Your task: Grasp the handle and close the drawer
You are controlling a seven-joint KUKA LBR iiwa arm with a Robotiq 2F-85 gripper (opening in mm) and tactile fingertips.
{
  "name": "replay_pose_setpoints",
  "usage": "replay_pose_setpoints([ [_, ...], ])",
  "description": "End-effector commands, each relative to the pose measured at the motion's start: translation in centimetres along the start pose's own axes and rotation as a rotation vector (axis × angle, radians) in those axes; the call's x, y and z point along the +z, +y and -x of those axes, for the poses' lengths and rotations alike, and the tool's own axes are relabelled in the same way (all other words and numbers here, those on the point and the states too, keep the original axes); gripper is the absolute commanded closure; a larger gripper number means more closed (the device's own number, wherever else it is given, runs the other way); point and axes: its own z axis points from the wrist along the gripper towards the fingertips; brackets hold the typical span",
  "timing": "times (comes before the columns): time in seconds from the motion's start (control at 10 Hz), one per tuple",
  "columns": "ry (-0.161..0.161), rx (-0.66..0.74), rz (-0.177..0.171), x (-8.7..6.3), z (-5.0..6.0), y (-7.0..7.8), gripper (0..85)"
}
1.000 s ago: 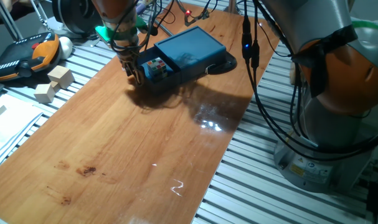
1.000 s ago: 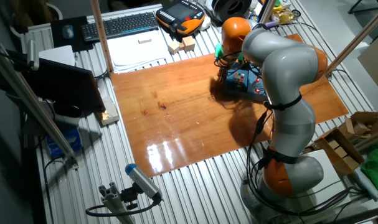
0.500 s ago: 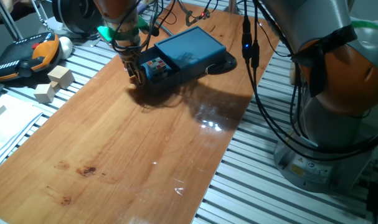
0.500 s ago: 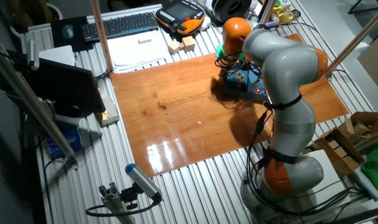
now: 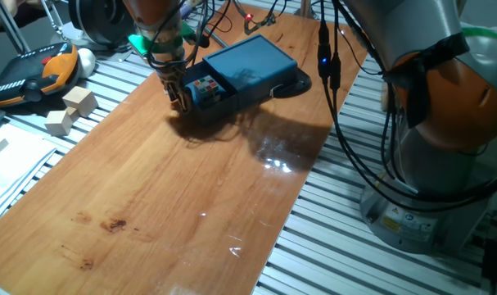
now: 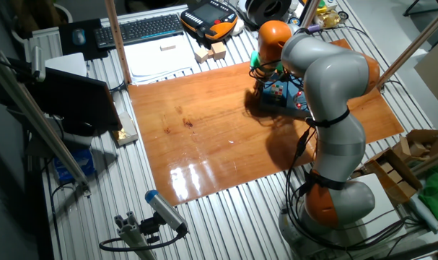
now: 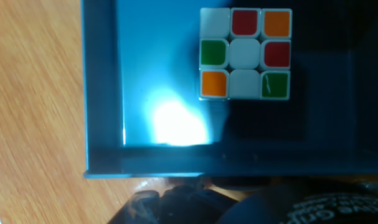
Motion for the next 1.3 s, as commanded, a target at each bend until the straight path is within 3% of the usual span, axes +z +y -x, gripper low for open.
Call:
replay_pose_setpoints([
  [0.0,-0.001,0.004,-0.005,0.01,0.00,0.01,20.7],
  [0.9,-0.004,0.008,-0.016,-0.15,0.01,0.05,29.0],
  [1.2,-0.001,0.002,-0.021,-0.13,0.00,0.06,38.0],
])
